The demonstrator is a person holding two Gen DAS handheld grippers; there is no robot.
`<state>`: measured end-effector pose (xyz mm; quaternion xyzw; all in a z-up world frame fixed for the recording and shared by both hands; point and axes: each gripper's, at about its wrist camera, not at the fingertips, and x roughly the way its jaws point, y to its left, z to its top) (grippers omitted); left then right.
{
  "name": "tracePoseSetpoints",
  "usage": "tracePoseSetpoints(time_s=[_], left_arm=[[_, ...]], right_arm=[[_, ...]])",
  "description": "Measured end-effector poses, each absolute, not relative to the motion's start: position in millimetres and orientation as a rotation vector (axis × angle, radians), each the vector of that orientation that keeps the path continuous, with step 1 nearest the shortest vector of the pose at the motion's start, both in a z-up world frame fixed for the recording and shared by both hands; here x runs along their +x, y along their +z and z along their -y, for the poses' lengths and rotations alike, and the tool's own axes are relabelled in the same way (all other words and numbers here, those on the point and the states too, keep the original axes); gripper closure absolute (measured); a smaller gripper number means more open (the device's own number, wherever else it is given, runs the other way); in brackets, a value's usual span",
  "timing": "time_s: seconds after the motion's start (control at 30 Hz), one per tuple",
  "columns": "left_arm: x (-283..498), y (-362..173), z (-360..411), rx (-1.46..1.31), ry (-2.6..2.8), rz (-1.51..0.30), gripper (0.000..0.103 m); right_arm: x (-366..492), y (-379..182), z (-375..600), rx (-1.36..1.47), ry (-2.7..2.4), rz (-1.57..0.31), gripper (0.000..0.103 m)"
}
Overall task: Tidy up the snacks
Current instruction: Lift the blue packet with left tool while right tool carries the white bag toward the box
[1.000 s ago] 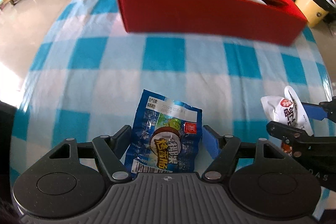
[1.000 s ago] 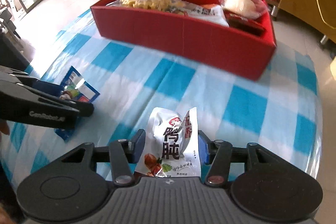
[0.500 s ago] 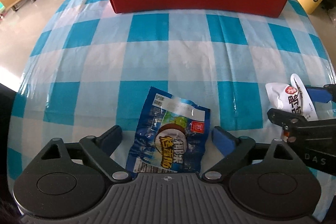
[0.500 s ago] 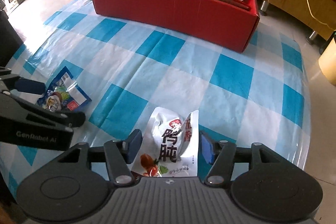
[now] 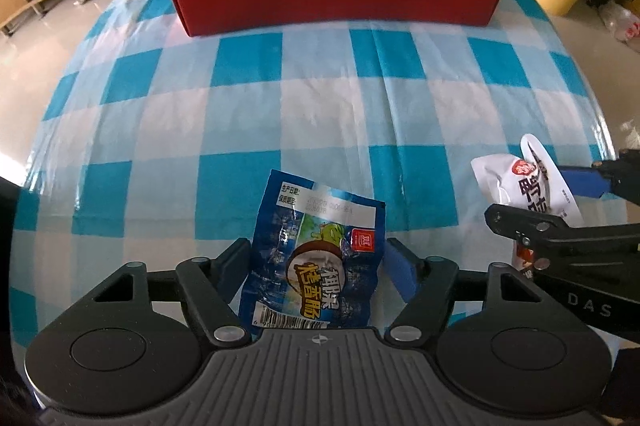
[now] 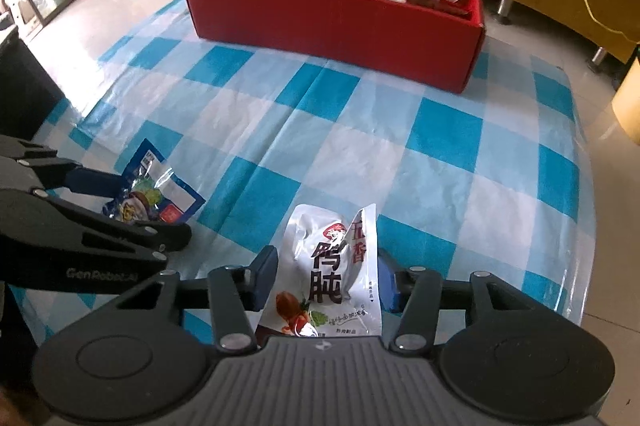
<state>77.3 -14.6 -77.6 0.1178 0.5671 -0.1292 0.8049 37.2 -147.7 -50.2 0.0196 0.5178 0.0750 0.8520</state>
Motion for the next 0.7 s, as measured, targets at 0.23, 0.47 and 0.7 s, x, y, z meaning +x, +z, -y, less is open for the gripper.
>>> tracePoseSetpoints(time_s=[0.23, 0.47, 0.7], left_arm=[[77.3, -62.6, 14.0, 0.229, -0.270, -1.178, 0.026], [76.1, -48.9, 17.9, 0.217, -0.280, -1.138, 0.026], [73.5, -38.7, 21.2, 0.206, -0.292, -1.109, 0.026]], right_arm=[[32.2, -32.5, 153.2, 0.082, 0.143, -1.037, 0.054], [27.1, -22.6, 153.8, 0.102, 0.146, -1.004, 0.054], [21.9, -12.4, 151.7, 0.106, 0.146, -0.970, 0.054]])
